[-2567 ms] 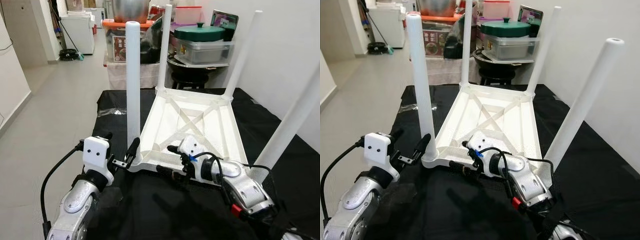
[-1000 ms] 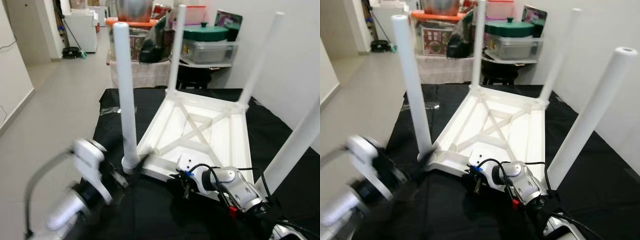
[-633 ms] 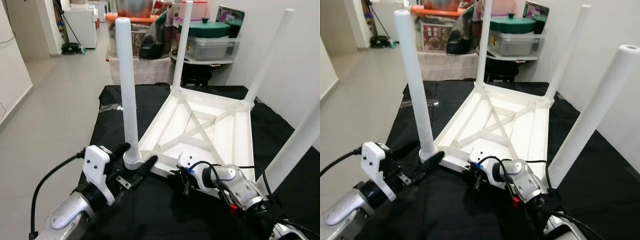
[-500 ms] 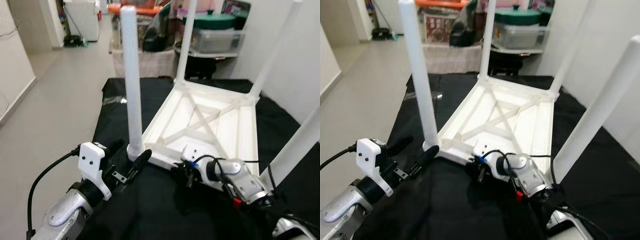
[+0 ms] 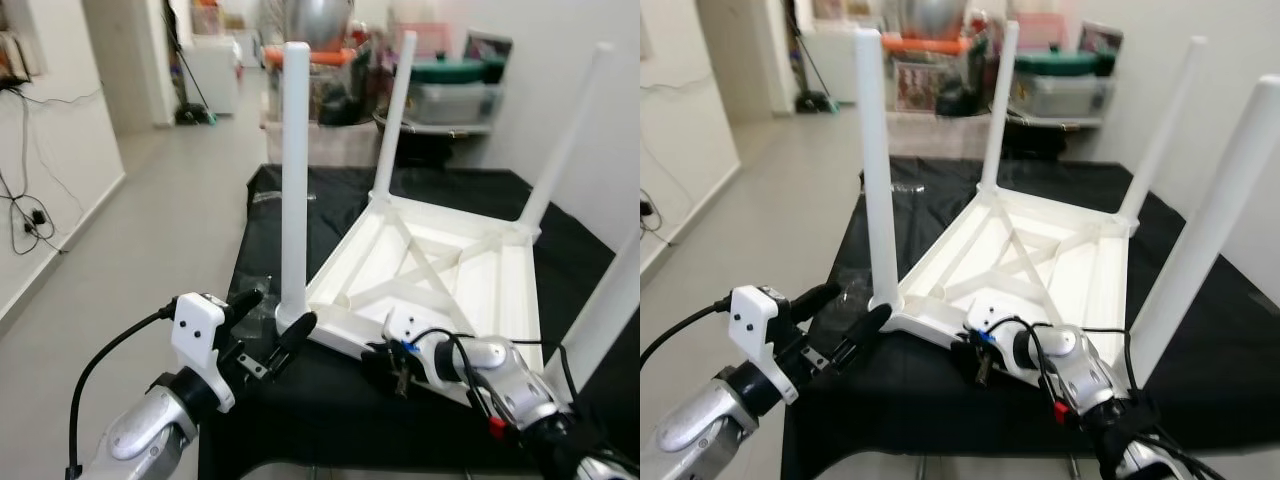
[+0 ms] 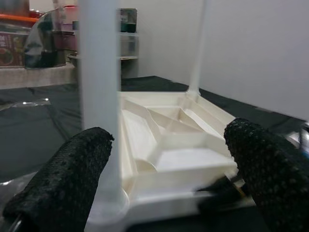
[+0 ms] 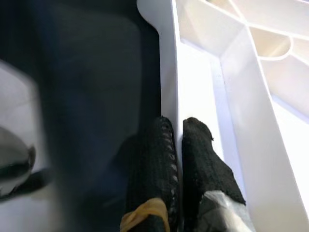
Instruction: Building children table
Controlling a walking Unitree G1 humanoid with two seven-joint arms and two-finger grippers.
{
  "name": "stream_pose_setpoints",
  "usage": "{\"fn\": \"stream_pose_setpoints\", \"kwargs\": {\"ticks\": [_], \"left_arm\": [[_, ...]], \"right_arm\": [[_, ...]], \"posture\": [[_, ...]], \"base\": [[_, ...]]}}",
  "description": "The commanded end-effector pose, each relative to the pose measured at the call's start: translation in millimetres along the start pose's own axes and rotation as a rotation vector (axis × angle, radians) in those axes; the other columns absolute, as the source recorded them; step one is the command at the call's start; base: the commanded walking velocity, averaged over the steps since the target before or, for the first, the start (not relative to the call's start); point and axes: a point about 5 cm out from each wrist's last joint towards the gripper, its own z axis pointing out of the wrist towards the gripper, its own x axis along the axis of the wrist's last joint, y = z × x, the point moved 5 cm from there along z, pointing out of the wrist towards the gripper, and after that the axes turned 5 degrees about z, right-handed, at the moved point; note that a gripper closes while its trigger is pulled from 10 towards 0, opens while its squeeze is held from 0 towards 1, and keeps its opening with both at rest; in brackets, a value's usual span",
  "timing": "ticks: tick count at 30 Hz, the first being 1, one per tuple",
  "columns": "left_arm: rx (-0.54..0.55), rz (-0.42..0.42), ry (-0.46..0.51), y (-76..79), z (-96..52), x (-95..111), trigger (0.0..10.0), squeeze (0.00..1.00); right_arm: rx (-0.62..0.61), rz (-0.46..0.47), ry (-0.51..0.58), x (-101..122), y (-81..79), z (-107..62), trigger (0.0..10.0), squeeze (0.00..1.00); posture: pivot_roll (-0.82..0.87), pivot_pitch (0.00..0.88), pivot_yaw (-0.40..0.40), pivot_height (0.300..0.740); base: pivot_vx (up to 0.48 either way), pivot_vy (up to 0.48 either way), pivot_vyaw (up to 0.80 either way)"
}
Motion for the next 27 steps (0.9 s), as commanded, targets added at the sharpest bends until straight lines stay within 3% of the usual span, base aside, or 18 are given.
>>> {"fn": "stream_pose_setpoints", "kwargs": {"ticks": [1,15,18,22,23,27], "left_arm": [[0.013,0.013,-0.018,-0.7,0.1,-3.5,10.0,0.00],[0.037,0.023,-0.035,-3.6,5.2,-8.3,10.0,0.00],[0.047,0.031,-0.037,-5.4,6.1,-8.5,10.0,0.00],[0.050,0.035,-0.039,-5.2,6.8,-9.5,10.0,0.00],[0.051,0.034,-0.041,-4.3,7.2,-10.3,10.0,0.00],[0.049,0.031,-0.042,-2.3,7.6,-11.0,10.0,0.00]], "right_arm": [[0.003,-0.093,0.037,8.0,1.4,-5.0,0.0,0.00],[-0.027,-0.231,0.063,8.4,1.6,-10.6,0.0,0.00],[-0.076,-0.345,0.058,12.0,9.3,-9.9,0.0,0.00],[-0.171,-0.374,0.032,14.4,26.5,-11.1,0.0,0.00],[-0.301,-0.361,0.023,21.0,46.9,-14.0,10.0,0.00],[-0.338,-0.339,0.039,26.0,52.8,-13.9,10.0,0.00]], "posture": [[0.09,0.000,-0.055,0.740],[0.08,0.000,-0.051,0.740],[0.09,0.000,-0.053,0.740],[0.09,0.000,-0.054,0.740],[0.09,0.000,-0.053,0.740],[0.09,0.000,-0.053,0.740]], "base": [[0.000,0.000,0.00],[0.000,0.000,0.00],[0.000,0.000,0.00],[0.000,0.000,0.00],[0.000,0.000,0.00],[0.000,0.000,0.00]]}}
